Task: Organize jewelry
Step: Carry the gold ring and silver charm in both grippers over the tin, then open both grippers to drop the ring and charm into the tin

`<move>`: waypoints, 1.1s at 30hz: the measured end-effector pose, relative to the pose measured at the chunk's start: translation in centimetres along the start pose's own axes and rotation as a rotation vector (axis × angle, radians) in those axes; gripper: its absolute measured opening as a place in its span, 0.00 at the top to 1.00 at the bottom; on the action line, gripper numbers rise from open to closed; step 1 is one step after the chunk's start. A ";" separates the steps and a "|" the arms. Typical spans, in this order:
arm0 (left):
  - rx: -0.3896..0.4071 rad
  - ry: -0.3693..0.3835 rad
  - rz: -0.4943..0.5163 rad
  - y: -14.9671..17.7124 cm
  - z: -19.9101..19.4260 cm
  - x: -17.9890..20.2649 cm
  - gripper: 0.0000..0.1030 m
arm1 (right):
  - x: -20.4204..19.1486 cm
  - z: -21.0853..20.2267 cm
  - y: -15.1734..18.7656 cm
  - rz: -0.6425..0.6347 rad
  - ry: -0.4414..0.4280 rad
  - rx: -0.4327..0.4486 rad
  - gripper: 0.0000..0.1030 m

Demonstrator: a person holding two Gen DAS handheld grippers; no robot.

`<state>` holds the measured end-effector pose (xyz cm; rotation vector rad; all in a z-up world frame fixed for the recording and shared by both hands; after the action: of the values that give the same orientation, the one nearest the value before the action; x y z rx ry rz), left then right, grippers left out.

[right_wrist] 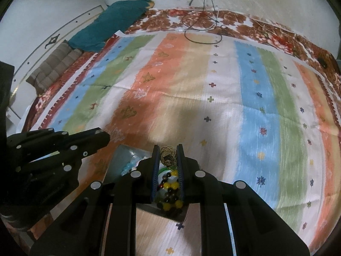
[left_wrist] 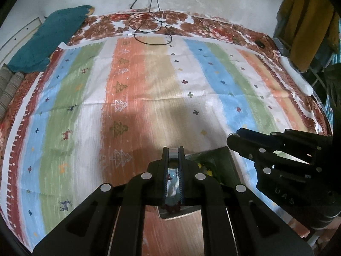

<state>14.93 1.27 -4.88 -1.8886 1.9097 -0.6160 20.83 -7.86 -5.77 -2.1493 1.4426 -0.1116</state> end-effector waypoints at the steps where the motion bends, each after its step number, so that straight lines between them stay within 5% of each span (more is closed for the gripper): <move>1: 0.003 0.000 -0.001 0.3 -0.2 0.1 0.92 | 0.0 -0.2 0.2 0.000 -0.001 0.001 0.84; 15: 0.019 0.055 0.003 1.0 -1.3 0.9 0.92 | -0.4 -0.9 1.3 0.002 -0.033 0.002 0.84; 19: 0.014 0.047 -0.027 1.0 -1.1 0.4 0.85 | 0.0 -0.8 1.1 0.018 -0.023 -0.001 0.67; 33: 0.029 0.044 -0.027 2.7 -3.0 0.4 0.77 | 1.3 -3.1 2.4 0.039 -0.001 0.029 0.66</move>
<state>11.01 1.01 -3.94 -1.9003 1.8945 -0.6956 18.33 -10.90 -4.54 -2.0961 1.4725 -0.1161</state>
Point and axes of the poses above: each gripper's, at about its wrist camera, not at the fingertips, and z roughly the way its jaws point, x to its right, y to its underside, the point moved 1 cm from there along z, roughly the way its jaws point, and after that the axes turned 13 degrees about z, right-handed, at the moved point
